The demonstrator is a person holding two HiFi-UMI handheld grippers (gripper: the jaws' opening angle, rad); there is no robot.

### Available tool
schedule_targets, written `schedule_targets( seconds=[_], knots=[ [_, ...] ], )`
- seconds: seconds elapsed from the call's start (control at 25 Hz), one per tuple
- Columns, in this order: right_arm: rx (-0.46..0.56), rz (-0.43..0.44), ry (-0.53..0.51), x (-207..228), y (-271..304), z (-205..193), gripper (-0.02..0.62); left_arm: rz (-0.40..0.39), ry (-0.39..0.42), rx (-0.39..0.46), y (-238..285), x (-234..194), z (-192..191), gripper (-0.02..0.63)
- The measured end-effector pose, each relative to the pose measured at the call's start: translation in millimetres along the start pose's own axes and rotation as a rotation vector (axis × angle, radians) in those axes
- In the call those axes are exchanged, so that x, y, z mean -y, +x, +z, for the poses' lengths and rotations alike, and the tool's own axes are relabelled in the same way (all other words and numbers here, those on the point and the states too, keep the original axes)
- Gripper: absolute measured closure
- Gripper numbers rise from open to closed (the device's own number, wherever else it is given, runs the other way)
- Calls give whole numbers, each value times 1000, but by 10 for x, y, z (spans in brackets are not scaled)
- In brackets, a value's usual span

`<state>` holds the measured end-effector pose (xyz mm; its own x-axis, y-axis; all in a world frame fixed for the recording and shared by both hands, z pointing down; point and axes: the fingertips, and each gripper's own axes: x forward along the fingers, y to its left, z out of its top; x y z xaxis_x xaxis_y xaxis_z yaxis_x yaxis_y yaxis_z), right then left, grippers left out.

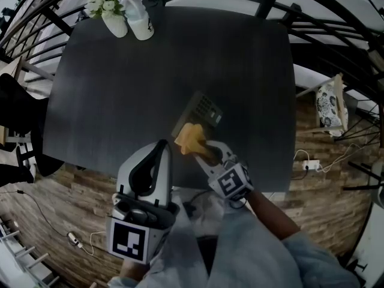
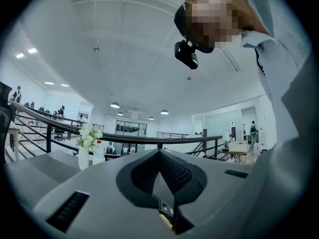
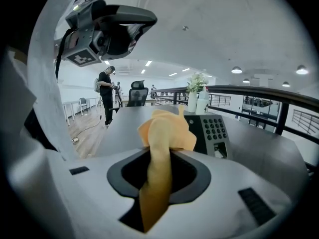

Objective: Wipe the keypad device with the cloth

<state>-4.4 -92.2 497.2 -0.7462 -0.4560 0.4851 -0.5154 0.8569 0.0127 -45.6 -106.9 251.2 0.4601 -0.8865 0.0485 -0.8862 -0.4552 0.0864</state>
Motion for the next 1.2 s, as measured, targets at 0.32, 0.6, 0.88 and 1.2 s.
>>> schedule_targets(
  seconds=[0.32,0.6,0.88,1.2],
  knots=[
    [-44,6,33,4,-68,-215,495,0,-2,0,20,24,-1,594],
    [-56,-87,137,325,-93,-355,495,6,-4,-5,49,37,-18,593],
    [-38,-180,197,669,-97,-454,495,11,-3,-4,70,53,-21,594],
    [-47,-284,334,1110,-122,-607,495,15,-5,-9,99,69,-48,593]
  ],
)
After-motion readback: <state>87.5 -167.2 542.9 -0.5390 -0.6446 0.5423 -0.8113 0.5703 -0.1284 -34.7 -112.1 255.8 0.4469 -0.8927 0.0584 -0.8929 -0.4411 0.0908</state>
